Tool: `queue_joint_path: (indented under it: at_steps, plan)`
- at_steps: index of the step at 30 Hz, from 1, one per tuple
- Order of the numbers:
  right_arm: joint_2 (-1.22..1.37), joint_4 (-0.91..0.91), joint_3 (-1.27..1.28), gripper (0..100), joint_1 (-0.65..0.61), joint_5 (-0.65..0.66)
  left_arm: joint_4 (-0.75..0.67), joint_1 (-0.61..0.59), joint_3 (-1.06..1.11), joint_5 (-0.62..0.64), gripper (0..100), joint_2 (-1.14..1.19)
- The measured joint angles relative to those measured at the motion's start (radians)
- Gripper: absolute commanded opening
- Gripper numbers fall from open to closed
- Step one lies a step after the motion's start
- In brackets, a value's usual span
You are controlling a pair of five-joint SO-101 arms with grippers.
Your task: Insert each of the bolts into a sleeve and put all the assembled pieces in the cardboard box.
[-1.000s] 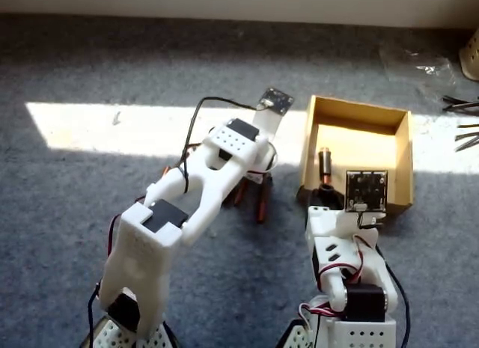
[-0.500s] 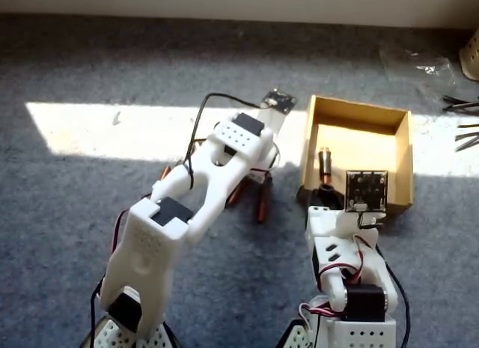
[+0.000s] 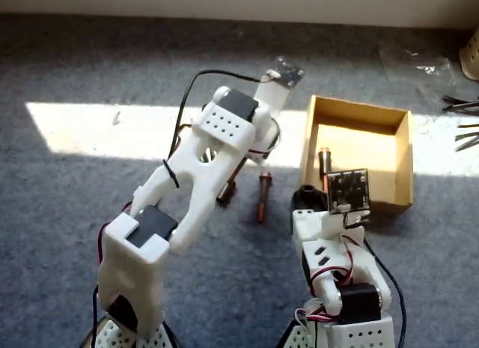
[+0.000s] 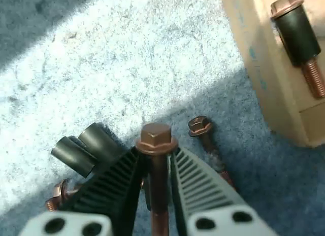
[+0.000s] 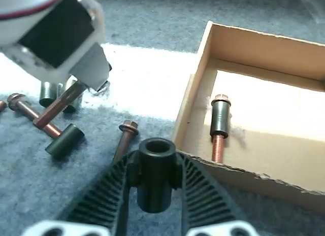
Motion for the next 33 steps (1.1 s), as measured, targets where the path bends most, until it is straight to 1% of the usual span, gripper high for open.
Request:
queue_joint_path:
  at_steps: [8, 14, 19, 24, 31, 33]
  plan:
    - [0.000, -0.144, 0.077, 0.5, -0.109, 0.000, 0.060, 0.000, 0.000, -0.017, 1, -0.222]
    - [0.000, -0.167, 0.080, 0.5, -0.163, 0.000, 0.084, 0.000, 0.000, -0.017, 1, -0.348]
    - [0.000, -0.222, 0.080, 0.5, -0.227, 0.000, 0.084, 0.000, -0.002, -0.092, 1, -0.459]
    - [0.000, -0.296, 0.080, 0.5, -0.293, 0.000, 0.091, 0.000, -0.002, -0.107, 1, -0.542]
    - [0.000, -0.420, 0.080, 0.5, -0.325, 0.000, 0.091, 0.000, 0.078, -0.109, 1, -0.703]
    - [0.000, -0.439, 0.080, 0.5, -0.331, 0.000, 0.069, 0.000, 0.121, -0.109, 1, -0.760]
